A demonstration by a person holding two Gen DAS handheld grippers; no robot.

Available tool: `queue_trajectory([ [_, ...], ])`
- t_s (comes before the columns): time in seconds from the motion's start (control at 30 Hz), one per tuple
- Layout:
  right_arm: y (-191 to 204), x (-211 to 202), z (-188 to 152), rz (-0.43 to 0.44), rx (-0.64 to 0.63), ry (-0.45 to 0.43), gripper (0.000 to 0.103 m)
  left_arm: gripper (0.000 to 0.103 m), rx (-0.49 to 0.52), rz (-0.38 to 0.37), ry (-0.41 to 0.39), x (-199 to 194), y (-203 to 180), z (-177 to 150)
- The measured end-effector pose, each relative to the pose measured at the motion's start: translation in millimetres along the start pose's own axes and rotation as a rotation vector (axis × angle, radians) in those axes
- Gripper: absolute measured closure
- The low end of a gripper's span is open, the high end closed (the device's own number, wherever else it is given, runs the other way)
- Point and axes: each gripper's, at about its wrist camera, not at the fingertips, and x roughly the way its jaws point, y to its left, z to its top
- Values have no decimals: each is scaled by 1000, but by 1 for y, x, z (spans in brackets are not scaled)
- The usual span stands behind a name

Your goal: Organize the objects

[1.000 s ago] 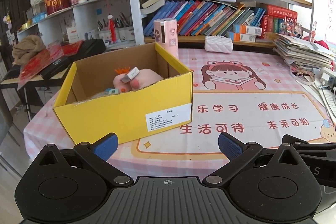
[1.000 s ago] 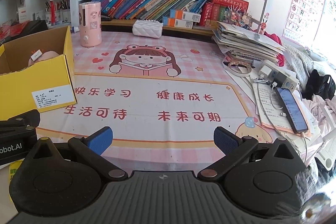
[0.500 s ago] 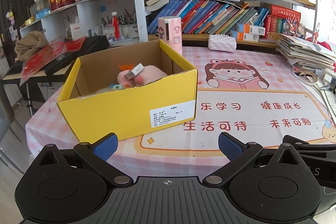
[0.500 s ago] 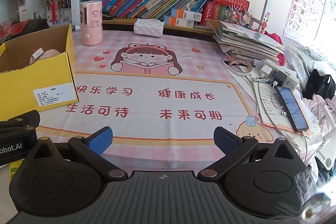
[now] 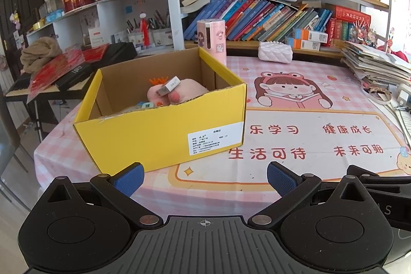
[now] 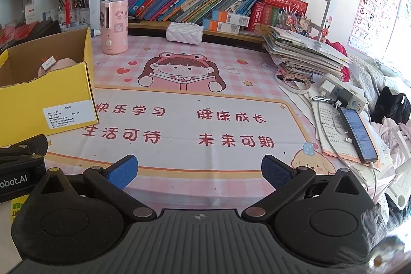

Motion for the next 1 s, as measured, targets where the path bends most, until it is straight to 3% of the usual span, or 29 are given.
queue_trajectory([
  [1.0, 2, 1, 0, -3, -4, 7, 0, 0, -1, -6, 16, 3, 0, -1],
])
